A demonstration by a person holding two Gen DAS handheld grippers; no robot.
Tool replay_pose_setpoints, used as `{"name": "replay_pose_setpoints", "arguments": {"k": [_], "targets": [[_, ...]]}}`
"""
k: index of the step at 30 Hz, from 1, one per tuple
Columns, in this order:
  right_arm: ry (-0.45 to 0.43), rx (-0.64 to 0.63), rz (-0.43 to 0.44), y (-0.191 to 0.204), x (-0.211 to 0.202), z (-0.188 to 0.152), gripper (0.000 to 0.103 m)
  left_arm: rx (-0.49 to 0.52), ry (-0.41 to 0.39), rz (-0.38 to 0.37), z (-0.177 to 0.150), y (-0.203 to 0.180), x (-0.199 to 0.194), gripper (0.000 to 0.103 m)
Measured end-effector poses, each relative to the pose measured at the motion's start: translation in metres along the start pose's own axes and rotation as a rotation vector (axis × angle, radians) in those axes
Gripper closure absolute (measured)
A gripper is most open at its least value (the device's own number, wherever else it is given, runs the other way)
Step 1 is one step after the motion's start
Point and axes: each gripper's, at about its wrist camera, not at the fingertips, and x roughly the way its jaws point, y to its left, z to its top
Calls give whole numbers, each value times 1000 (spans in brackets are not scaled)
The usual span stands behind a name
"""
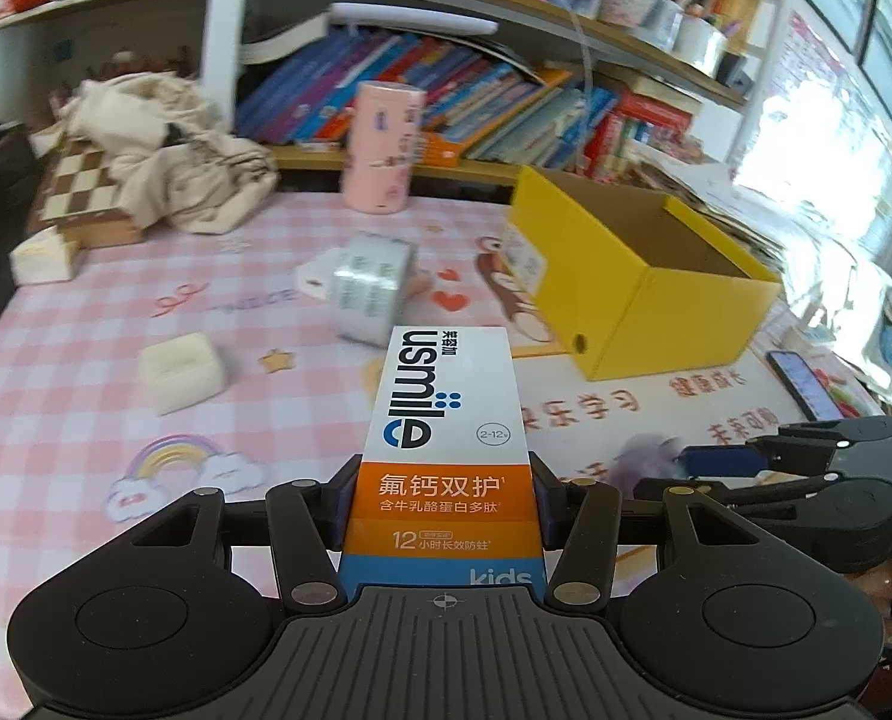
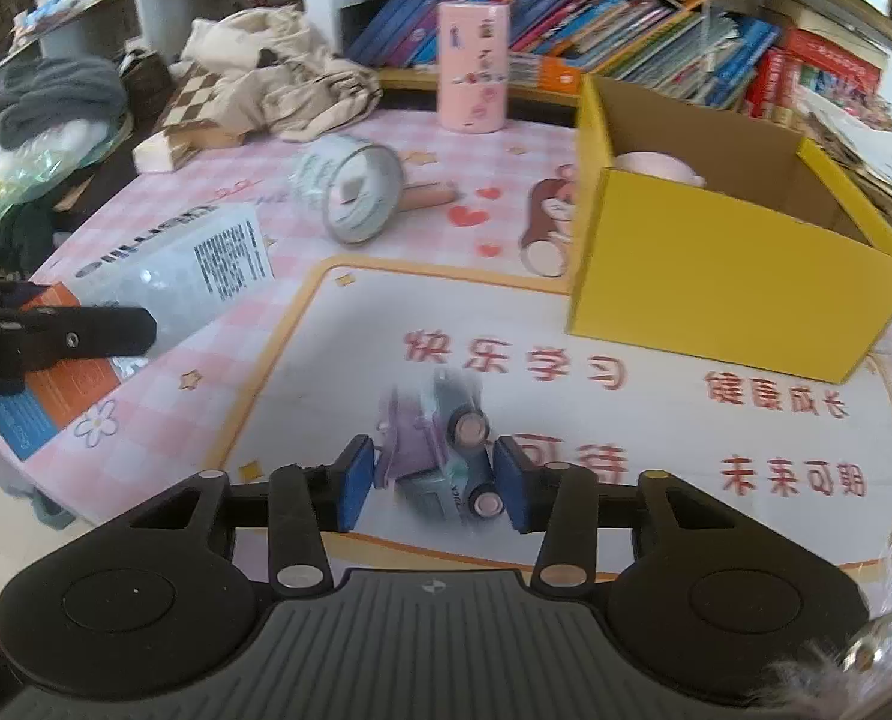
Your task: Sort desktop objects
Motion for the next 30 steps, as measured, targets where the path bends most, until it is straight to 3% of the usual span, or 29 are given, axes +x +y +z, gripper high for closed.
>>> {"name": "replay_pose_setpoints", "arguments": {"k": [1, 7, 8, 9, 10, 11, 14, 18, 23, 28, 30], "targets": [[0, 9, -2, -5, -1, -1, 95, 9, 3, -8, 1, -5, 3, 52], [22, 59, -15, -33, 0, -5, 93, 49, 14, -31, 10, -27, 17, 52], [21, 65, -13, -37, 0, -6, 90, 53, 19, -33, 10, -30, 20, 52], [19, 71, -11, -41, 1, -7, 79, 58, 25, -35, 11, -33, 22, 52], [21, 81, -14, -45, 0, -7, 59, 63, 29, -37, 11, -36, 24, 52], [24, 91, -16, -48, -1, -7, 52, 66, 30, -38, 12, -38, 25, 52], [9, 96, 16, -52, -6, -8, 46, 68, 29, -31, 13, -40, 26, 52], [60, 18, 72, -39, -1, -7, 29, 58, 42, -25, 11, -40, 28, 52], [150, -78, 83, -17, 16, -13, 33, 59, 54, -22, 10, -39, 29, 52], [198, -41, 95, -17, 28, -15, 58, 61, 57, -18, 8, -35, 27, 52], [197, -35, 96, -16, 28, -16, 59, 62, 58, -20, 8, -35, 27, 52]]}}
